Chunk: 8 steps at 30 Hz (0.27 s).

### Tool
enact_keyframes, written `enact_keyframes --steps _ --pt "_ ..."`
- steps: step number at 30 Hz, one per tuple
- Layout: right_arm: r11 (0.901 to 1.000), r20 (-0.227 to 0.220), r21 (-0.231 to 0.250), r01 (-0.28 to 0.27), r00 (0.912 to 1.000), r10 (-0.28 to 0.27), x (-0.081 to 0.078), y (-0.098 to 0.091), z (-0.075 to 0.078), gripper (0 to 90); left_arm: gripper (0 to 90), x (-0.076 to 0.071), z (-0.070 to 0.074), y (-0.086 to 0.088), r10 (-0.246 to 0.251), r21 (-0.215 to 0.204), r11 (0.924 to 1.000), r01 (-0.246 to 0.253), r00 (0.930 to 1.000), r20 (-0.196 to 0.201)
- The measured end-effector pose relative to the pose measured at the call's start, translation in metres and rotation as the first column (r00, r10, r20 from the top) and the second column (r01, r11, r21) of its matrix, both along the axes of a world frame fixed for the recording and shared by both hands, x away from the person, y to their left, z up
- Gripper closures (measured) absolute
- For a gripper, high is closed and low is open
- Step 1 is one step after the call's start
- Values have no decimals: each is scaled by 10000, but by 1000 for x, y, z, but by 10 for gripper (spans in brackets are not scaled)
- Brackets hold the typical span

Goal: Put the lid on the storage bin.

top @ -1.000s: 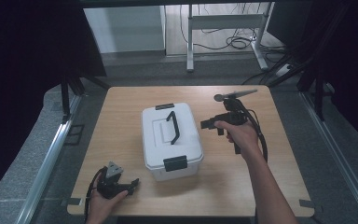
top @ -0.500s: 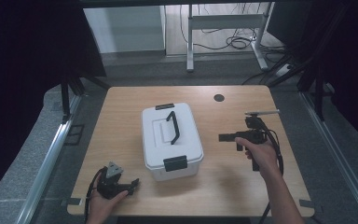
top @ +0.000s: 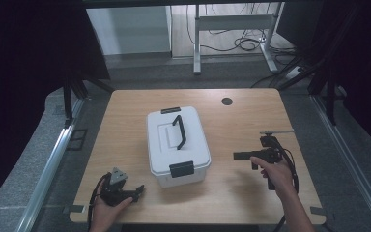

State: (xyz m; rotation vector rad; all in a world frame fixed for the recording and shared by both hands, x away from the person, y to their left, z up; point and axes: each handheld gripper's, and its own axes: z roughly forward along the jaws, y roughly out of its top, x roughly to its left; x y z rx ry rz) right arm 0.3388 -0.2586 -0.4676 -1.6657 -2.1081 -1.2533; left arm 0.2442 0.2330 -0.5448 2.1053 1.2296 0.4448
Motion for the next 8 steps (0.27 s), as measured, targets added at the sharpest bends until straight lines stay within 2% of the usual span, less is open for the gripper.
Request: enact_keyframes --steps 1,5,8 --pt "10000 -163 -22 -97 9998 96 0 0 -1 466 123 0 0 0 0 2 10000 0 10000 -2" --pt "9996 75 281 -24 10000 22 1 -2 3 452 120 1 0 0 9 2 10000 -9 10000 -15" --pt "9999 153 8 -137 9998 137 2 -4 0 437 118 2 0 0 26 3 10000 -26 10000 -17"
